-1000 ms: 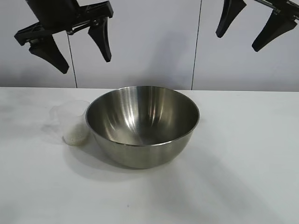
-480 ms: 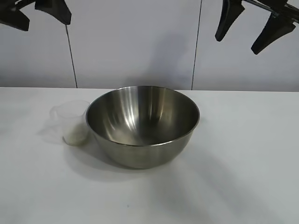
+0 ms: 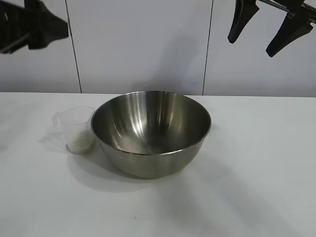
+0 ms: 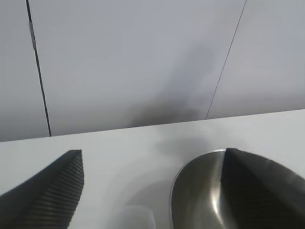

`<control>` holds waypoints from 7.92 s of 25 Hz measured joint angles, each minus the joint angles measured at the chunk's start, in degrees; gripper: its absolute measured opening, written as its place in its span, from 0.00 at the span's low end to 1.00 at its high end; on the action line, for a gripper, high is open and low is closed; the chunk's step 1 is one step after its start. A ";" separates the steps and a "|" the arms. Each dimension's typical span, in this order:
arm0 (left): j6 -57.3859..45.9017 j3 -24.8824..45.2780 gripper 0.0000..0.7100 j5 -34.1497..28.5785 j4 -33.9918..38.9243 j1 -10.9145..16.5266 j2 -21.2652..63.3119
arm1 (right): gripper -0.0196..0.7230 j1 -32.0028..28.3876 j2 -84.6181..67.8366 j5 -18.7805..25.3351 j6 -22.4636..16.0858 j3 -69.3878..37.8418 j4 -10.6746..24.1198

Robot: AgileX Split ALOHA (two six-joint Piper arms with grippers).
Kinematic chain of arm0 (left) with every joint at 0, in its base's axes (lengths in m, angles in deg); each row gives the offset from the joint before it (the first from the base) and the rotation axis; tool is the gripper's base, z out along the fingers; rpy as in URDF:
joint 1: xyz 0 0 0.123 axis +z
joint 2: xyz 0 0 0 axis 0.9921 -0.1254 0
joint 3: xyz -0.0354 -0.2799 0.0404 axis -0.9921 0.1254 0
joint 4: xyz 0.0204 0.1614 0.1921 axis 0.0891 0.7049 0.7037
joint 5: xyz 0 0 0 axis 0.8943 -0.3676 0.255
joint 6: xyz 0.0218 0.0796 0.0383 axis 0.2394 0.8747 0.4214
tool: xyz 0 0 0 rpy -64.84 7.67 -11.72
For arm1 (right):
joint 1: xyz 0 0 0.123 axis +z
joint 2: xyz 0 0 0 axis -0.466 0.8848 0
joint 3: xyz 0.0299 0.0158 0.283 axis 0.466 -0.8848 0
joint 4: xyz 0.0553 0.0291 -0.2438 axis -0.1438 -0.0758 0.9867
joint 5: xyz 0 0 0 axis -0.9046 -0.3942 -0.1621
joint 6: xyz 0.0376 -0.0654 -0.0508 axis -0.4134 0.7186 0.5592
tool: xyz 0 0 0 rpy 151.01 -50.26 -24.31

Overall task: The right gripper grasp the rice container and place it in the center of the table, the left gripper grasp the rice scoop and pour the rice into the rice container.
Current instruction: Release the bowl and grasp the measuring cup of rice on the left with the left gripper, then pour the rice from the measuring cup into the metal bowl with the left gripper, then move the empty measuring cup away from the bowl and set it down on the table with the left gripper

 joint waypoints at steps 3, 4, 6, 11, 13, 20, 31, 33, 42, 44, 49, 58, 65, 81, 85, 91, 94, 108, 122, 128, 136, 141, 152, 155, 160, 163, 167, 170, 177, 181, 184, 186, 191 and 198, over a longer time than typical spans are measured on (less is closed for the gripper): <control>1.79 4.38 0.81 10.05 -1.62 0.18 -4.94 | 0.76 0.00 0.00 0.00 0.00 0.00 0.00; 2.27 5.82 0.81 13.24 -2.87 0.59 -6.36 | 0.76 0.00 0.00 0.00 0.00 0.00 0.00; 2.94 8.27 0.80 21.30 -6.23 1.70 -9.71 | 0.76 0.00 0.00 0.00 0.00 0.00 0.05; 2.94 12.83 0.80 29.45 -9.45 3.99 -17.22 | 0.76 0.00 0.00 0.00 0.00 0.00 0.06; 2.94 13.10 0.80 29.47 -8.69 4.05 -20.22 | 0.76 0.00 0.00 0.00 0.00 0.00 0.06; 3.51 12.32 0.80 29.88 -7.88 4.05 -27.38 | 0.76 0.00 0.00 0.06 0.00 0.00 0.23; 5.83 5.42 0.80 30.54 -7.57 4.05 -36.33 | 0.76 0.00 0.00 0.06 0.06 0.00 0.23; 6.09 4.21 0.80 30.60 -7.68 4.25 -37.32 | 0.76 0.00 0.00 0.06 0.06 0.00 0.29; 6.14 2.44 0.80 30.73 -4.15 9.98 -39.34 | 0.76 0.00 0.00 0.01 0.06 0.00 0.44; 6.14 2.44 0.80 30.73 -1.73 11.39 -39.34 | 0.76 0.00 0.00 -0.13 0.06 0.00 0.44; 6.14 1.22 0.80 30.79 6.99 14.39 -39.93 | 0.76 0.00 0.00 -0.18 0.06 0.00 0.44; 4.68 -2.30 0.80 30.74 10.78 15.37 -43.58 | 0.76 0.00 0.00 -0.25 0.06 0.00 0.44; 3.53 -5.59 0.80 30.74 10.78 15.37 -43.73 | 0.76 0.00 0.00 -0.25 0.06 0.00 0.44; 0.39 -8.97 0.67 30.74 12.02 15.37 -43.73 | 0.76 0.00 0.00 -0.25 0.09 0.00 0.44; 0.33 -8.97 0.32 30.74 12.30 15.37 -43.73 | 0.76 0.00 0.00 -0.31 0.09 0.00 0.44; -1.25 -8.97 0.03 30.74 12.44 15.37 -43.53 | 0.76 0.00 0.00 -1.51 0.09 0.00 0.44; -5.27 -8.97 0.01 30.28 12.44 15.37 -41.71 | 0.76 0.00 0.00 -1.57 0.09 0.00 0.44; -9.15 -11.25 0.01 1.11 25.31 8.31 -12.27 | 0.76 0.00 0.00 -1.69 0.09 0.00 0.44; 29.14 -18.81 0.01 -6.74 9.90 -7.06 -19.66 | 0.76 0.00 0.00 -1.69 0.18 0.00 0.39; 72.22 -18.86 0.01 -3.11 -4.21 -10.08 -19.73 | 0.76 0.00 0.00 -1.69 0.18 0.00 0.13; 117.30 -19.28 0.01 8.27 -24.44 -19.45 -19.73 | 0.76 0.00 0.00 -1.96 0.23 0.00 -0.75; 131.06 -19.28 0.01 9.55 -25.77 -19.72 -19.73 | 0.76 0.00 0.00 -1.96 0.23 0.00 -1.06; 152.35 -19.34 0.01 2.56 -22.21 -21.61 -19.73 | 0.76 0.00 0.00 -2.78 0.23 0.00 -1.23; 156.62 -19.34 0.01 1.19 -21.93 -21.67 -19.73 | 0.76 0.00 0.00 -2.78 0.23 0.00 -1.25; 159.76 -19.34 0.01 1.03 -21.95 -21.67 -19.73 | 0.76 0.00 0.00 -2.78 0.23 0.00 -1.25; 159.99 -19.34 0.01 1.03 -22.98 -21.67 -19.73 | 0.76 0.00 0.00 -2.78 0.23 0.00 -1.25; 146.03 -21.69 0.01 4.14 -34.19 -21.67 -19.85 | 0.76 0.00 0.00 -2.78 0.23 0.00 -1.25; 128.24 -26.51 0.01 7.22 -48.33 -21.67 -19.14 | 0.76 0.00 0.00 -2.84 0.23 0.00 -1.25; 101.20 -34.50 0.01 -2.96 -78.12 -14.93 -15.12 | 0.76 0.00 0.00 -2.90 0.23 0.00 -1.31; 91.61 -34.96 0.01 -17.71 -92.65 -6.41 -14.35 | 0.76 0.00 0.00 -2.90 0.23 0.00 -1.38; 86.78 -34.79 0.01 -32.54 -97.49 1.10 -14.41 | 0.76 0.00 0.00 -2.90 0.23 0.00 -1.43; 83.49 -34.63 0.01 -42.32 -97.63 5.05 -14.41 | 0.76 0.00 0.00 -2.90 0.30 0.00 -1.45; 88.81 -32.00 0.01 -57.71 -97.53 13.22 -14.99 | 0.76 0.00 0.00 -3.04 0.59 0.00 -1.45; 117.97 -25.67 0.01 -71.91 -96.57 21.00 -15.68 | 0.76 0.00 0.00 -3.09 1.24 0.00 -1.45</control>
